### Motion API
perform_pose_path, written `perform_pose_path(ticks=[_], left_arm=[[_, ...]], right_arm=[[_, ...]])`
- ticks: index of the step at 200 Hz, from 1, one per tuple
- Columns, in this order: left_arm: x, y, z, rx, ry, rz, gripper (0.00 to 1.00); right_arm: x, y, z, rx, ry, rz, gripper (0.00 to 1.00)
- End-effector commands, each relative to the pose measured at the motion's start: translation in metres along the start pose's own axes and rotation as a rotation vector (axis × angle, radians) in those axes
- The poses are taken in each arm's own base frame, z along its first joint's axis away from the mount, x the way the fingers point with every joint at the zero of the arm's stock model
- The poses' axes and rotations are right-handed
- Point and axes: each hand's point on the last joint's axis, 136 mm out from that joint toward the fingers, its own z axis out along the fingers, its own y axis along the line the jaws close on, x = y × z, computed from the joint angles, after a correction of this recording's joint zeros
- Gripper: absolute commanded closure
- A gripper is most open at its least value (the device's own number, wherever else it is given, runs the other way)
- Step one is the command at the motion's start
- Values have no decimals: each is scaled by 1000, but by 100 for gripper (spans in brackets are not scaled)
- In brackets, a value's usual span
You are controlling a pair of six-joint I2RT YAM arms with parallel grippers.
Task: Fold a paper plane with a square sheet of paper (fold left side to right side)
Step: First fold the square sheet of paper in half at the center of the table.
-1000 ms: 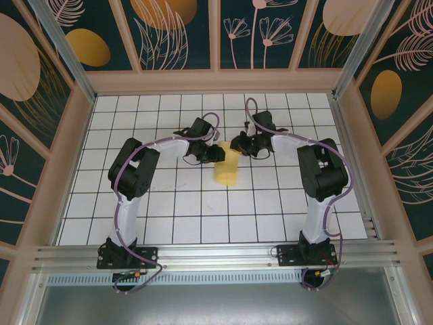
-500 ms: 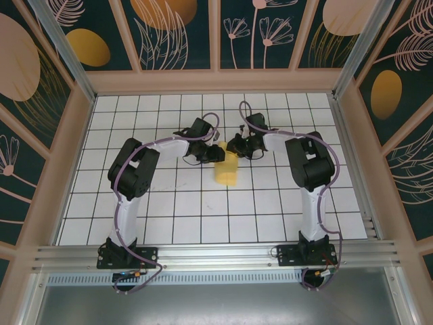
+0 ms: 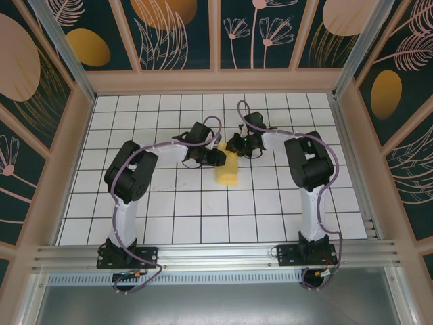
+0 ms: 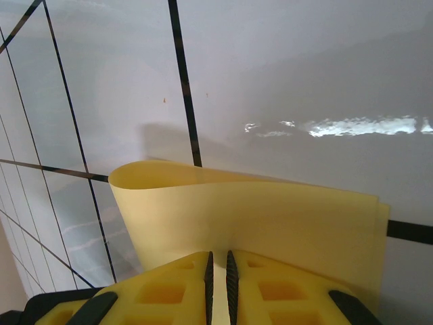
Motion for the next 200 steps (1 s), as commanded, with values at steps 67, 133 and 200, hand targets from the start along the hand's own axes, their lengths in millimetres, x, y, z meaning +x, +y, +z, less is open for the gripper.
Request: perform_pose_path(ticks=[67, 133, 200], left_arm=[[52, -21, -4, 67, 106, 119, 60], [70, -37, -10, 125, 125, 159, 60], [98, -36, -10, 127, 166, 150, 60]], right_arm=[[28, -45, 17, 156, 72, 54, 81], [30, -46, 18, 158, 78, 55, 81], [31, -47, 18, 162, 79, 56, 81]])
